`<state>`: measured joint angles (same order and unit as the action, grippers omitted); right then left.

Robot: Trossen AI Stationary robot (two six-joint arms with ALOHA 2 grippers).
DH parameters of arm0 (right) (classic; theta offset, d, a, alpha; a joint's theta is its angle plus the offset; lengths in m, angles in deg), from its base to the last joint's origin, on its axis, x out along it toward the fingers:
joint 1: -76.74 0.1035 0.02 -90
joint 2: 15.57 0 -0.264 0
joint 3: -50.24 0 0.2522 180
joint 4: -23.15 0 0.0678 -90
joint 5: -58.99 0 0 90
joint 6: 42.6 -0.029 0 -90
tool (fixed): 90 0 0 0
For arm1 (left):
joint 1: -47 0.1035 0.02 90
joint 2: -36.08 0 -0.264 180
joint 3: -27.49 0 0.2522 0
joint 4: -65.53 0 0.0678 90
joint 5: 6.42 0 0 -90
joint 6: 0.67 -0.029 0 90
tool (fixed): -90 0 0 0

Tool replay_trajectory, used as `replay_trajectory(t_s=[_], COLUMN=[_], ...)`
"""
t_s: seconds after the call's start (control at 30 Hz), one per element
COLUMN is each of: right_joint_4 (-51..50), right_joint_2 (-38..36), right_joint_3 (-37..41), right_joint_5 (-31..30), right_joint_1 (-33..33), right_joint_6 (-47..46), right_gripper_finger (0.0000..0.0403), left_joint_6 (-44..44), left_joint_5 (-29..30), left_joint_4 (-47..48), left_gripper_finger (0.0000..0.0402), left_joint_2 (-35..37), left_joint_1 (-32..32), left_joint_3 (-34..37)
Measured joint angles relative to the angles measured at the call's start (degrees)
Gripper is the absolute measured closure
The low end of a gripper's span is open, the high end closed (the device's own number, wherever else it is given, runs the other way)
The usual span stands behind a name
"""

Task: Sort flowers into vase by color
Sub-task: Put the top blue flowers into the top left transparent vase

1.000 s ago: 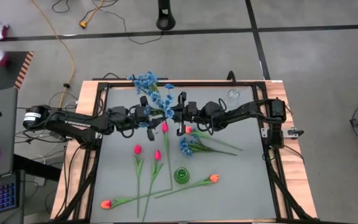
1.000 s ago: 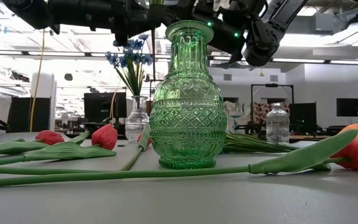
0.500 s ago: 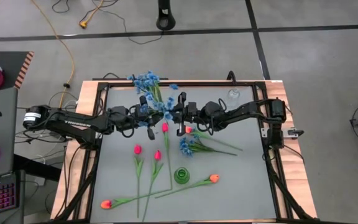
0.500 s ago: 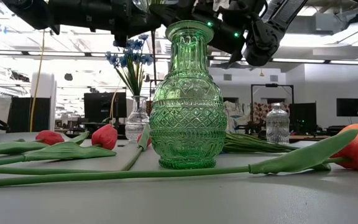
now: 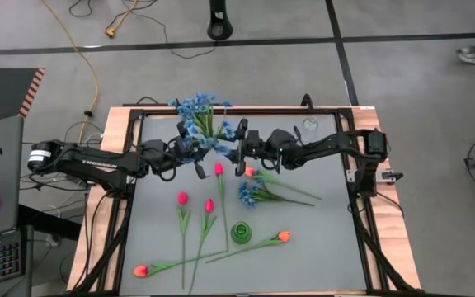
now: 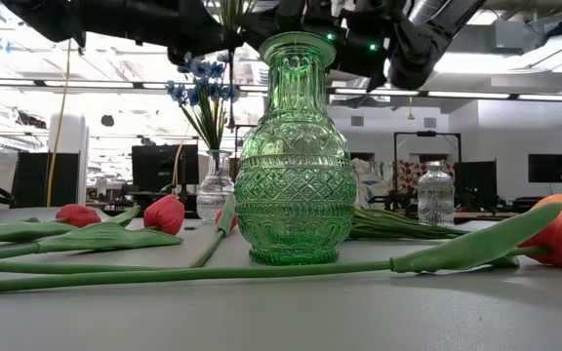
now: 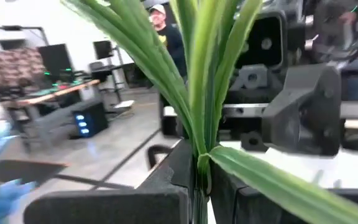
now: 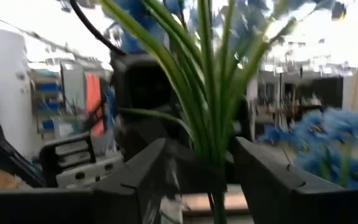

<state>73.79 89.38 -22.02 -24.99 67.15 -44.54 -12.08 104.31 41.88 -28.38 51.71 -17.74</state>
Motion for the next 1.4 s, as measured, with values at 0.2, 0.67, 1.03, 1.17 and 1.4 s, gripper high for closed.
replay_trajectory(t_s=[0.2, 0.67, 1.03, 1.17, 1.4], right_joint_4=[-16.15, -27.03, -27.58, -27.57, -27.57], right_joint_2=[-4.56, -6.33, -6.32, -6.32, -6.32], right_joint_3=[0.07, 0.07, 0.07, 0.07, 0.07], right_joint_5=[-0.09, -0.07, -0.07, -0.07, -0.06], right_joint_1=[-1.97, -3.23, -3.19, -3.19, -3.19], right_joint_6=[0.74, 0.87, 0.87, 0.87, 0.87], right_gripper_finger=[0.0178, 0.0180, 0.0180, 0.0180, 0.0180], left_joint_6=[-5.64, -10.20, -7.35, -7.27, -7.60], left_joint_5=[4.28, -0.82, -7.26, -8.46, -8.46], left_joint_4=[0.74, 0.24, 0.85, 0.70, 0.67], left_gripper_finger=[0.0390, 0.0390, 0.0386, 0.0384, 0.0383], left_joint_2=[3.59, 1.46, 1.46, 1.46, 1.40], left_joint_1=[0.70, 10.51, 15.68, 16.22, 16.24], left_joint_3=[0.00, 0.00, 0.00, 0.00, 0.00])
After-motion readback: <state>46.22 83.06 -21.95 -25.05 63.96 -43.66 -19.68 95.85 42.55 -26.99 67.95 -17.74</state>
